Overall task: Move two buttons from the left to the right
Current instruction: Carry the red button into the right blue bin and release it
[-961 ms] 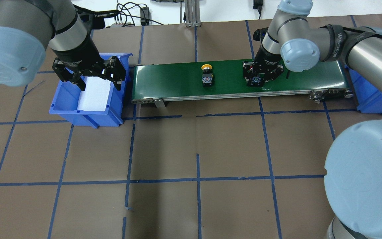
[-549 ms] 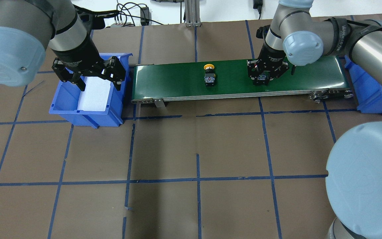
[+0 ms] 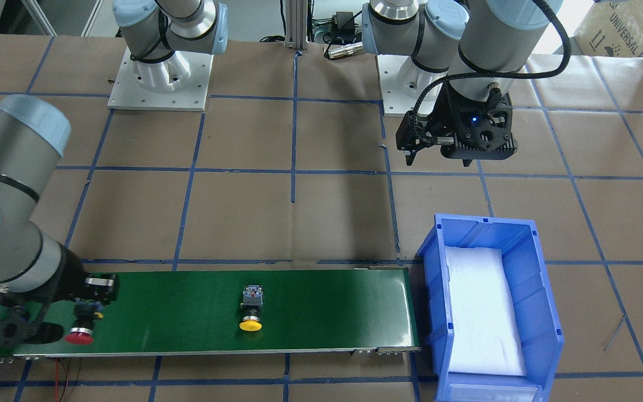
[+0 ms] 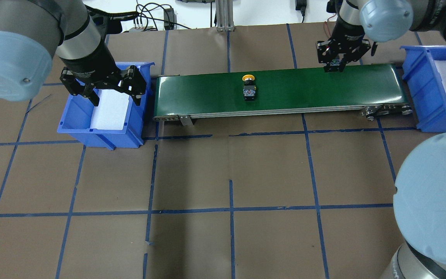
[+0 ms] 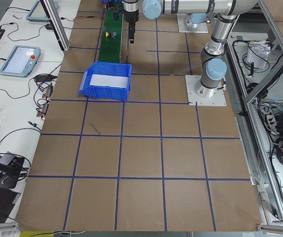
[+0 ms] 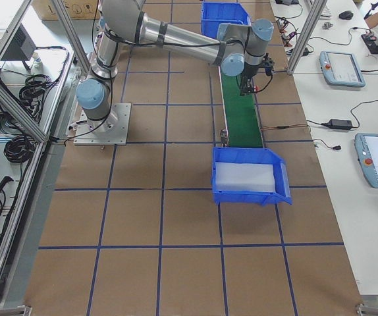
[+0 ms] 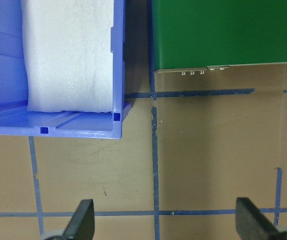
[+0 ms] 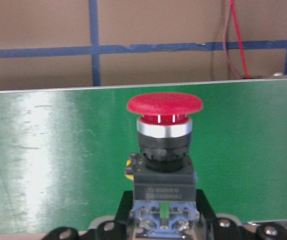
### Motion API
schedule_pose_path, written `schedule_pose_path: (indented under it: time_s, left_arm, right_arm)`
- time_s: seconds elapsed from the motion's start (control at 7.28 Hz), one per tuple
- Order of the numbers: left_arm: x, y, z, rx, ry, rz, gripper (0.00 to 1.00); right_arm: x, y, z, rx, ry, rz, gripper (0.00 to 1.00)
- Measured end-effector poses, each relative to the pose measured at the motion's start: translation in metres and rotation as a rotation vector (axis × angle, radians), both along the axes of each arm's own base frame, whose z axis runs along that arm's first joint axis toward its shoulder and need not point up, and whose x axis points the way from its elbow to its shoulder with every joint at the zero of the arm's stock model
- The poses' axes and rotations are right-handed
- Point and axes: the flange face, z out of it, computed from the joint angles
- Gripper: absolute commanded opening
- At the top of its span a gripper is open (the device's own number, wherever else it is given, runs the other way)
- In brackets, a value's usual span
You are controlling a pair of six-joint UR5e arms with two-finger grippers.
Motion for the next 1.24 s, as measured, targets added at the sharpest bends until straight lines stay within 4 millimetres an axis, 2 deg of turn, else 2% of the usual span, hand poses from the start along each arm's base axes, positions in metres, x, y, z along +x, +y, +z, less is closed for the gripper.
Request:
schedule_pose_path:
  time_s: [0.27,0.55,0.69,0.82,0.96,1.24]
  left_arm:
    - [0.0,0.0,0.0,-0.001,0.0,0.0,1.0]
    - [0.0,-0.001,0.0,-0.001,0.0,0.0,1.0]
    - [0.0,-0.001,0.0,-0.001,0.0,0.001,1.0]
    - [0.001,-0.001,-0.001,0.0,0.0,0.001,1.0]
    - [0.0,-0.001,-0.001,0.0,0.001,0.001,1.0]
    - [0.0,0.0,-0.001,0.001,0.001,0.0,1.0]
  right_arm:
    - [-0.106,0.001,0.019,-0.007,0.037,0.061,0.18]
    - [-0.205,0.017,0.039,-0.011,0.071,0.146,0.18]
    - [-0.251,0.028,0.041,-0.01,0.075,0.169,0.17]
    - [-0.288,0.036,0.033,-0.01,0.074,0.166,0.17]
    - [-0.312,0.036,0.017,-0.006,0.071,0.167,0.17]
    - [-0.334,0.027,-0.022,-0.003,0.063,0.181,0.21]
